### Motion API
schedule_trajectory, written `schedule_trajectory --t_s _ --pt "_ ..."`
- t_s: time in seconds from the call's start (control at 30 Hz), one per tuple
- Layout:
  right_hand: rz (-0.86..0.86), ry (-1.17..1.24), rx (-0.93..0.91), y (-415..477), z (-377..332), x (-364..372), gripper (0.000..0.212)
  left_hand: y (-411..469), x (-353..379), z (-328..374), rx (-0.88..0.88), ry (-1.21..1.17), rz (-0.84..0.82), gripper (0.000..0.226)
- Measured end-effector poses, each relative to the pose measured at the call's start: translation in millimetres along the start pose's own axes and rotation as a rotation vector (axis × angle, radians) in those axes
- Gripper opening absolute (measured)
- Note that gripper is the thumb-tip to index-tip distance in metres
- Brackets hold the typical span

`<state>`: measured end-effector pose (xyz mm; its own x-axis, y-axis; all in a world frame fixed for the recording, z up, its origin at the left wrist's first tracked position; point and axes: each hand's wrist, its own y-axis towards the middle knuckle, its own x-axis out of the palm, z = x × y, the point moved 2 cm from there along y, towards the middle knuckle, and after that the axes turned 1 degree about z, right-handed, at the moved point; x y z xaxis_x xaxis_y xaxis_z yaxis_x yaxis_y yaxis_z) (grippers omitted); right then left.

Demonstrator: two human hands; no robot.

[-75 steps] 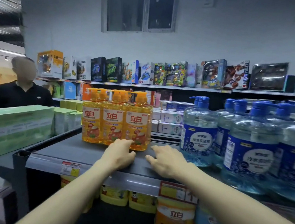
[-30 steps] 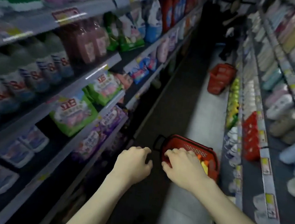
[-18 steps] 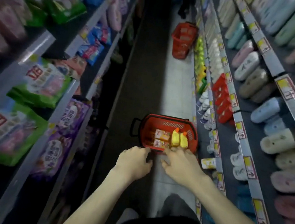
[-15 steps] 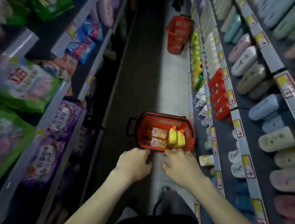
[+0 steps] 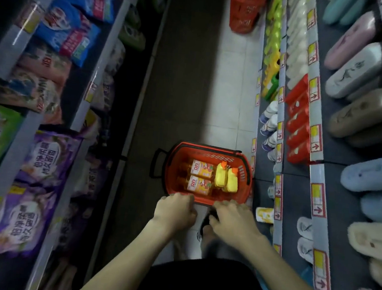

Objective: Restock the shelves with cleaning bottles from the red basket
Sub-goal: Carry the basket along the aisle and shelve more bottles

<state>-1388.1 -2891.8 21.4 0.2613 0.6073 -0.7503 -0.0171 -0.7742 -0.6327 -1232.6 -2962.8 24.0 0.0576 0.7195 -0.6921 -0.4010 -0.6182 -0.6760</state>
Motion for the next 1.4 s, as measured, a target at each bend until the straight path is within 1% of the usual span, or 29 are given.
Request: schedule_trajectory --t_s 0.2,0.37,0.43,0.57,0.67,0.8,1.0,1.13,1.2,1.23,1.3,1.33,1.4 --pt "-0.023 -0.042 0.005 63.5 51.8 -13.6 0.039 70.4 -2.4 29.6 0.039 0.128 -0.028 0.034" --pt "-0.055 -0.032 0.051 121.2 82.0 5.8 0.043 128.6 9.6 29.9 0.059 0.219 -0.084 0.035" --pt "-0.092 -0.028 0.069 143.0 94.1 21.2 0.044 153.1 16.9 23.9 0.050 0.218 -0.115 0.037" --pt "-0.133 0.010 0.117 181.3 112.9 52.4 0.043 205.5 34.6 9.6 -0.017 0.109 -0.131 0.036" --pt "-0.144 0.051 0.187 205.9 124.5 79.9 0.043 245.8 58.0 1.5 -0.047 0.066 -0.162 0.035" --pt "-0.172 0.109 0.261 241.9 141.4 120.7 0.043 299.2 95.3 -8.2 -0.044 0.087 -0.192 0.039" --pt "-0.219 0.082 0.259 302.5 164.7 174.8 0.042 368.3 154.3 -18.4 -0.004 0.197 -0.244 0.038" --pt "-0.232 0.129 0.290 338.2 179.1 203.9 0.051 406.7 193.2 -15.8 0.046 0.249 -0.308 0.039" --pt "-0.234 0.180 0.315 354.4 185.1 215.9 0.053 424.7 212.8 -12.4 0.052 0.186 -0.323 0.038" --pt "-0.241 0.215 0.336 362.2 188.2 221.2 0.053 433.2 222.5 -10.1 0.042 0.101 -0.328 0.038" --pt "-0.239 0.342 0.409 377.9 194.8 232.1 0.051 448.4 239.2 -5.8 -0.036 -0.218 -0.349 0.044" --pt "-0.234 0.406 0.451 385.1 197.0 235.9 0.052 456.5 248.1 -4.9 -0.100 -0.400 -0.354 0.048" --pt "-0.246 0.599 0.559 398.7 199.6 245.0 0.056 470.0 263.2 -4.2 -0.271 -0.747 -0.338 0.048"
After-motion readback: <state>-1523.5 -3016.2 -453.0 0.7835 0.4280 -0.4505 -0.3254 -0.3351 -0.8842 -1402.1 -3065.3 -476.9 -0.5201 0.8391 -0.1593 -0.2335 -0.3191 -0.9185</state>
